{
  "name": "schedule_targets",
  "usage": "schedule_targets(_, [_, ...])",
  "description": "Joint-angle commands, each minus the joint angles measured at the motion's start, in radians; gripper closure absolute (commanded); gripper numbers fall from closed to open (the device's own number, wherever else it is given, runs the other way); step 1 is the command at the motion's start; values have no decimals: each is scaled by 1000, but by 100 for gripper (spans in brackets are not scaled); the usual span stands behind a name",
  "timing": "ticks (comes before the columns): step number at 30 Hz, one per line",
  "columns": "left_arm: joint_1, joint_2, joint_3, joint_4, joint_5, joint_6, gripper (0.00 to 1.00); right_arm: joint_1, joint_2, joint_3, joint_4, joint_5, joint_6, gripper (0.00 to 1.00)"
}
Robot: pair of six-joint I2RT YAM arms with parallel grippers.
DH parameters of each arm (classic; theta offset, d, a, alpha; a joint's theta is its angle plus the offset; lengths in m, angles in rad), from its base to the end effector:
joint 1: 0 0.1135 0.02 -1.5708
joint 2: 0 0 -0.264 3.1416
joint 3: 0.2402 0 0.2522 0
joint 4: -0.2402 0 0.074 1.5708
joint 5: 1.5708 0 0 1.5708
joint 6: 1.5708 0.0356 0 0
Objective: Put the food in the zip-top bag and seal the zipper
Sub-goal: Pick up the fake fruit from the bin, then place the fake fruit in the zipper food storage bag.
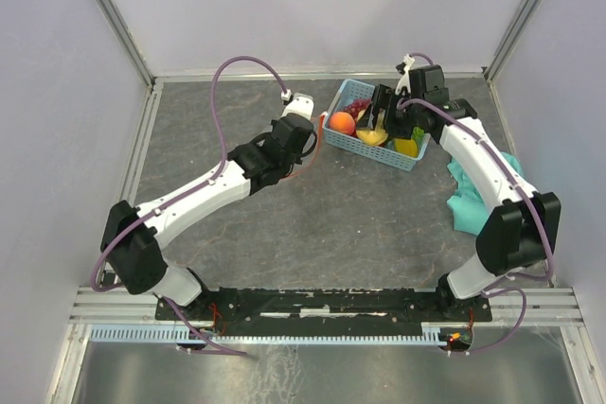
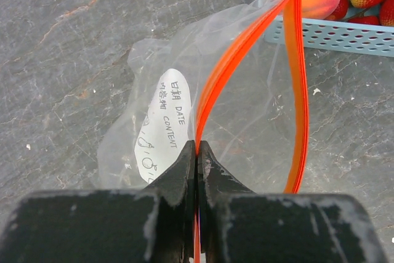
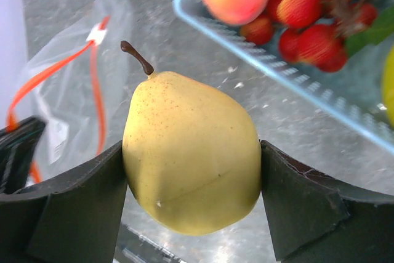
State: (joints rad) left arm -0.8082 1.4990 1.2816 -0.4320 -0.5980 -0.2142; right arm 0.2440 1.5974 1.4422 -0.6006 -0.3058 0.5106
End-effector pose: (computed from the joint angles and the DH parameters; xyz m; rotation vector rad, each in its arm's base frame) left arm 0.2463 -0.2288 0.3200 0.3031 2.0725 0.0539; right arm 0.3437 0.0966 0.3248 0.1603 2.3936 0.7236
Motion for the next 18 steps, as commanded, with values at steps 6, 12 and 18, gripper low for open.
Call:
schedule_targets(6, [5, -37, -60, 136, 53, 28, 97, 111, -105, 21, -126, -174, 156, 62])
schedule_targets(12, [5, -58, -91, 167, 88, 19, 97, 194, -64, 31, -156, -291, 217, 63])
schedule_targets(18, [4, -76, -108, 180, 101, 22, 97, 209, -1, 31, -179, -359, 240, 64])
